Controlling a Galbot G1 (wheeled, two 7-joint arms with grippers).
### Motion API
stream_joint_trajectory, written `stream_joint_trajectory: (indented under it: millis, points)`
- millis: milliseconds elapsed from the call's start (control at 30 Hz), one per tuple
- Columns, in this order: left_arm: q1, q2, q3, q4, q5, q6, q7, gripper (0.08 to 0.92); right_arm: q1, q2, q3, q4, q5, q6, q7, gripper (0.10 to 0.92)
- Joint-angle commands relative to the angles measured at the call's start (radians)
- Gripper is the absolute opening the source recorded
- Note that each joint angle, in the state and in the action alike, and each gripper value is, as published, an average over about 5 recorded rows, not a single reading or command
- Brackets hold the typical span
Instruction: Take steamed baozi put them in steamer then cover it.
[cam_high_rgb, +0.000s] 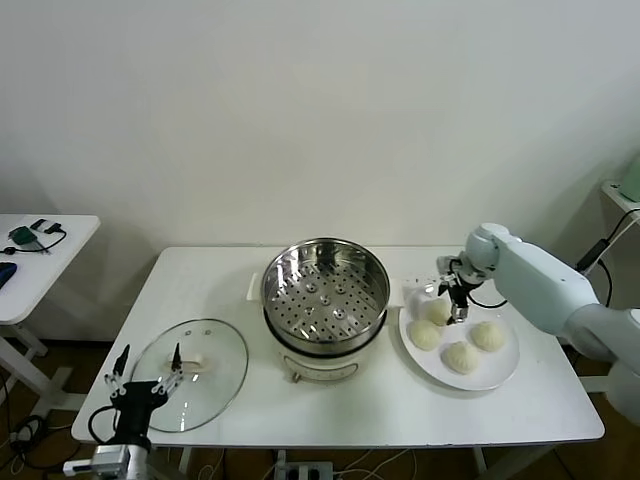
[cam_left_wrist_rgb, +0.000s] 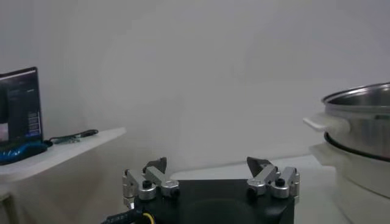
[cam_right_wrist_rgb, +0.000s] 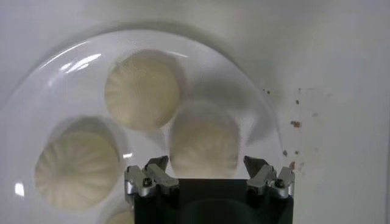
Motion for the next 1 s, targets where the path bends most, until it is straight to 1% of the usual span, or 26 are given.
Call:
stream_joint_trajectory:
  millis: [33, 133, 267, 367, 533, 733, 867, 1000]
  points:
    - [0.001, -0.002, -0.003, 0.001, -0.001, 0.0, 0.0, 0.823, 0.007, 0.031, -0.005, -0.045, -0.015, 0.007, -0.005, 0.744]
    - [0.003, -0.001, -0.005, 0.0, -0.001, 0.0, -0.001, 0.823, 0.007, 0.027, -0.005, -0.044, -0.014, 0.008, -0.006, 0.698]
    - [0.004, -0.003, -0.006, -0.001, -0.002, 0.0, -0.002, 0.823, 0.01, 0.025, 0.009, -0.039, -0.007, 0.011, -0.006, 0.658]
    - [0.007, -0.003, -0.007, -0.001, -0.003, 0.0, -0.003, 0.823, 0.031, 0.012, -0.004, -0.011, 0.021, 0.016, -0.005, 0.647]
    - [0.013, -0.002, -0.009, -0.01, -0.007, -0.001, -0.002, 0.823, 0.154, -0.037, -0.121, 0.094, 0.124, 0.051, -0.012, 0.645]
    - [0.028, 0.006, -0.017, -0.021, -0.014, 0.001, 0.002, 0.823, 0.43, -0.065, -0.365, 0.238, 0.231, 0.185, -0.045, 0.645]
    - [0.036, 0.009, -0.016, -0.021, -0.019, -0.001, 0.001, 0.823, 0.604, -0.01, -0.47, 0.265, 0.243, 0.297, -0.078, 0.645]
    - [0.044, 0.01, -0.012, -0.022, -0.021, -0.003, 0.0, 0.823, 0.702, 0.065, -0.51, 0.281, 0.228, 0.405, -0.1, 0.645]
